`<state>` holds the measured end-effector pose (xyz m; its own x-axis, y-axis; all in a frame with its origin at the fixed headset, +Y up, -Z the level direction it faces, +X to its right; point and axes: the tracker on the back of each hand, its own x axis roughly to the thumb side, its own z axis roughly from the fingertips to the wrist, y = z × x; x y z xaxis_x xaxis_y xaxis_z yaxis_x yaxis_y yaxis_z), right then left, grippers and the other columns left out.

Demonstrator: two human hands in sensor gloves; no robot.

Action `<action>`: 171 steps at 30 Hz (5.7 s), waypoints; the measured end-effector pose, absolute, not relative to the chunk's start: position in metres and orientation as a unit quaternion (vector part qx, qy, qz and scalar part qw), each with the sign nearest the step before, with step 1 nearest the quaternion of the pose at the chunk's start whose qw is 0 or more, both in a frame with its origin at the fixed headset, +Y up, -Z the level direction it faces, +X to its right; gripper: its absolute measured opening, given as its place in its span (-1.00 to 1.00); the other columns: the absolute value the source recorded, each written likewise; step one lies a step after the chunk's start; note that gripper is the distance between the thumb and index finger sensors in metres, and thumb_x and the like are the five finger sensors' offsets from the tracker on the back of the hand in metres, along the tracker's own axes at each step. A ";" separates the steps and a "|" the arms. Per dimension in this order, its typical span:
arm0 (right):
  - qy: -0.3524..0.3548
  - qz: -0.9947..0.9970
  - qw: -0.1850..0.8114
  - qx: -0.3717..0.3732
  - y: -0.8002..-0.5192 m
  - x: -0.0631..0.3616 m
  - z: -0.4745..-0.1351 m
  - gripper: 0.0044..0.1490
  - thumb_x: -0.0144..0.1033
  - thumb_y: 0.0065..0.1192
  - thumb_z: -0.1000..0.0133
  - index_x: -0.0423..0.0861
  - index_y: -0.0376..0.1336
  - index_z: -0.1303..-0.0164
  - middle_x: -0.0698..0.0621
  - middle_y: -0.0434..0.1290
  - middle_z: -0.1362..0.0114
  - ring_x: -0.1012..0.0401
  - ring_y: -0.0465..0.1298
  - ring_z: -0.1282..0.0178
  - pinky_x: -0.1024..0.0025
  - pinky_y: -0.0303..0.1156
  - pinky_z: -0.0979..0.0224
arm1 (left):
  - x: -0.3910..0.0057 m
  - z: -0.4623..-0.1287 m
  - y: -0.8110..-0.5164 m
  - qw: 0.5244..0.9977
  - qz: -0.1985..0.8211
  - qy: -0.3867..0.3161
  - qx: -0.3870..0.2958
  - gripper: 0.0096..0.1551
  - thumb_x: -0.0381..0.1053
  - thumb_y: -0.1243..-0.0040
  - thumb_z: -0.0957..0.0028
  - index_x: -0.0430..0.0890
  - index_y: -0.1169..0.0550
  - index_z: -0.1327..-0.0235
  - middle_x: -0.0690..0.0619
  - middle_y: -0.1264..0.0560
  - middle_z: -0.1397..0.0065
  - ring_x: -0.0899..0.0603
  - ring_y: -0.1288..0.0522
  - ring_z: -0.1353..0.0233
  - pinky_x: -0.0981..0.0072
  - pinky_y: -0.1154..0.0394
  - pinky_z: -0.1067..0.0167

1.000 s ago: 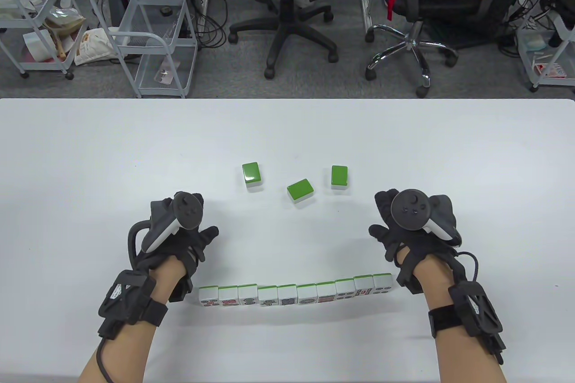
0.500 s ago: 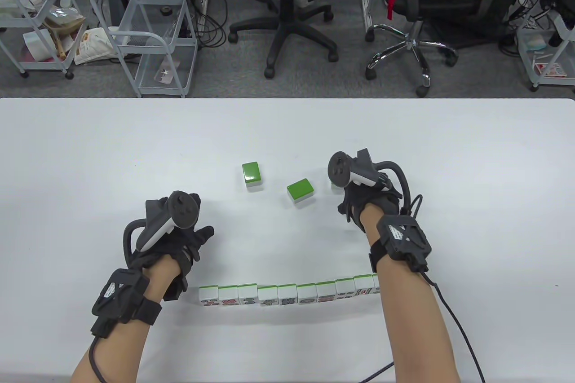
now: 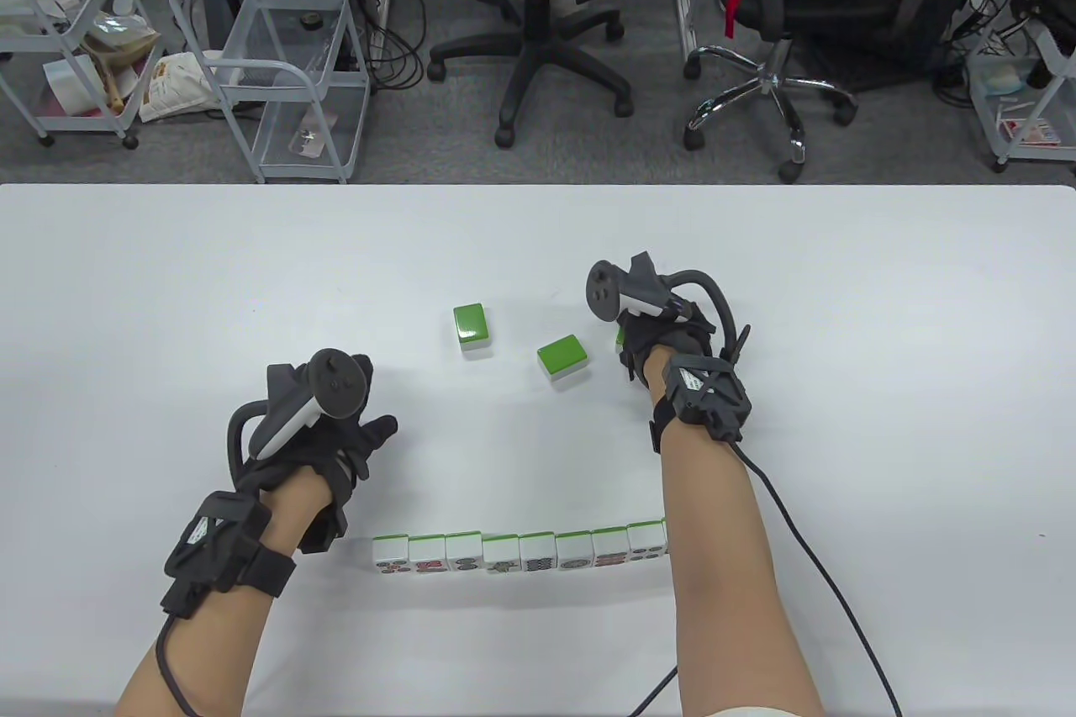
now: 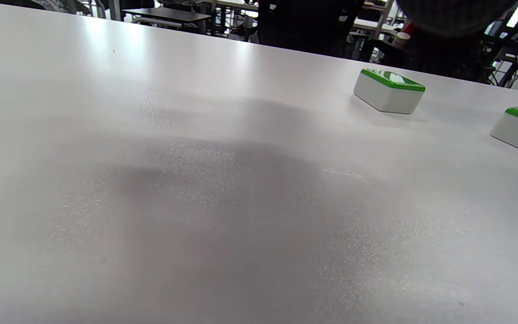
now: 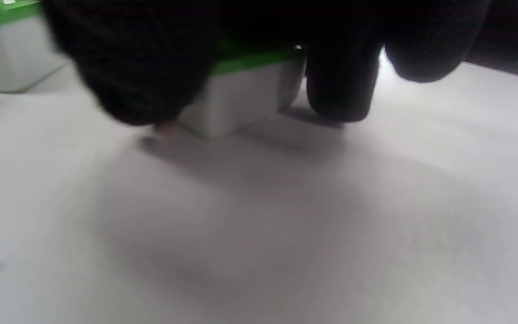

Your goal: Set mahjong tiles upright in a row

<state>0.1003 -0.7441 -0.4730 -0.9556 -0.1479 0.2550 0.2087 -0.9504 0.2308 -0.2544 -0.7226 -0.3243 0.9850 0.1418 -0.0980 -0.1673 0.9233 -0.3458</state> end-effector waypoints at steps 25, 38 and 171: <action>-0.456 -0.877 -0.085 -0.125 -0.731 0.236 -0.311 0.05 -0.39 0.49 0.32 -0.36 0.08 -0.35 -0.42 0.21 -0.44 -0.16 0.61 -0.10 -0.17 0.46 -0.20 | -0.255 -0.315 -0.722 0.980 0.080 0.035 -0.179 0.04 0.45 0.00 0.37 0.22 0.03 -0.39 0.05 0.14 -0.64 -0.31 0.04 -0.67 -0.26 -0.04 -0.50; -0.463 -0.859 -0.155 -0.156 -0.740 0.234 -0.301 -0.03 -0.39 0.50 0.34 -0.38 0.17 -0.28 -0.47 0.28 -0.31 -0.11 0.68 -0.05 -0.11 0.54 -0.16 | -0.263 -0.310 -0.726 0.977 0.091 0.049 -0.187 0.04 0.45 0.00 0.37 0.21 0.04 -0.40 0.05 0.13 -0.64 -0.31 0.04 -0.67 -0.26 -0.05 -0.50; -0.037 -0.987 -0.148 -0.054 -0.657 0.203 -0.332 0.07 0.12 0.13 0.20 -0.17 -0.05 -0.43 -0.31 -0.05 -0.60 -0.43 -0.14 -0.50 -0.43 0.02 -0.37 | -0.268 -0.307 -0.725 0.968 0.117 0.047 -0.217 0.02 0.45 0.06 0.37 0.18 0.00 -0.40 0.04 0.10 -0.64 -0.31 0.03 -0.67 -0.25 -0.08 -0.50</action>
<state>0.2026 -0.6571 -0.3321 -0.9506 0.2954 0.0952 -0.2874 -0.9536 0.0895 -0.2685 -0.7250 -0.3075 0.9682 0.2056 -0.1425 -0.2468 0.8782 -0.4097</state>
